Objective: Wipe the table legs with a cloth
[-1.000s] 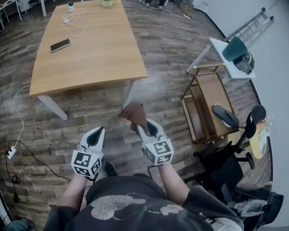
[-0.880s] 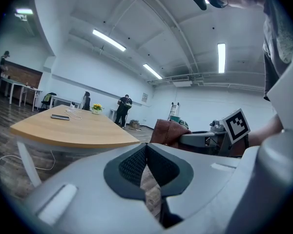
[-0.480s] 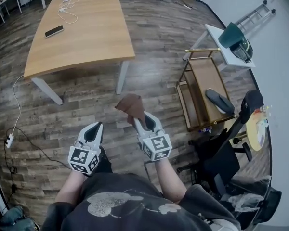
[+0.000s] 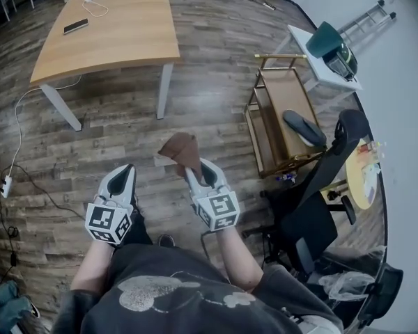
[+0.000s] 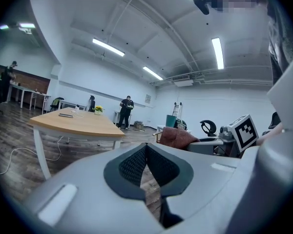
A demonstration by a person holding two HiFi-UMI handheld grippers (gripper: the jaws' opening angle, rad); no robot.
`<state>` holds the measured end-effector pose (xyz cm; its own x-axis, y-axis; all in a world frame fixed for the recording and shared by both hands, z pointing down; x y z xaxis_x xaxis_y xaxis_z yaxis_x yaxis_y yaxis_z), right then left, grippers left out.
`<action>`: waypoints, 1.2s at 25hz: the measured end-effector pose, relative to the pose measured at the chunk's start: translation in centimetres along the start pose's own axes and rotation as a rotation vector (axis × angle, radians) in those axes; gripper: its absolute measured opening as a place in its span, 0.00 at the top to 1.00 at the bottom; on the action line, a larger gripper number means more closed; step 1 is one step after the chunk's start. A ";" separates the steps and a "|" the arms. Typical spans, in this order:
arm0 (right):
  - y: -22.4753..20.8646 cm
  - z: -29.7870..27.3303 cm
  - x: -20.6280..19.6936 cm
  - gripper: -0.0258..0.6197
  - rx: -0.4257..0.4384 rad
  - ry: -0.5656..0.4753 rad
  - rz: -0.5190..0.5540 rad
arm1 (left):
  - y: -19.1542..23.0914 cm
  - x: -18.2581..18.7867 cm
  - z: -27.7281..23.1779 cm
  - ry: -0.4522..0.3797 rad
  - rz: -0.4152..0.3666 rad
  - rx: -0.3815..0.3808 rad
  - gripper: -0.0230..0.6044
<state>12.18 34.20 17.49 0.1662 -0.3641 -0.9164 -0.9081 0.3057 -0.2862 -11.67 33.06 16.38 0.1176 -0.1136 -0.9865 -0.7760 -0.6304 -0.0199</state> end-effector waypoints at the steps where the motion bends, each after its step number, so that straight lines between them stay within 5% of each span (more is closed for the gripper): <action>1: 0.0 0.9 -0.2 0.83 0.005 -0.001 0.000 | -0.8 0.0 0.7 -0.001 0.000 0.007 0.93; 11: 1.0 6.0 -2.5 0.82 0.090 0.007 -0.015 | -5.7 0.0 6.9 0.011 -0.005 0.123 0.93; 30: 2.4 7.3 -3.7 0.83 0.069 0.029 0.008 | -7.1 0.2 8.5 0.003 -0.021 0.087 0.93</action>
<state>12.22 42.68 18.13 0.1473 -0.3865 -0.9104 -0.8803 0.3685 -0.2989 -11.39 44.02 14.97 0.1364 -0.1037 -0.9852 -0.8242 -0.5636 -0.0547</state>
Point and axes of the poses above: the fingertips, and each gripper's own axes: z backward along the fingers, y to its left, x out of its top, the point moved 8 cm from there along z, backward along the fingers, and after that the axes turned 15 degrees about -z, right-handed, at the moved point
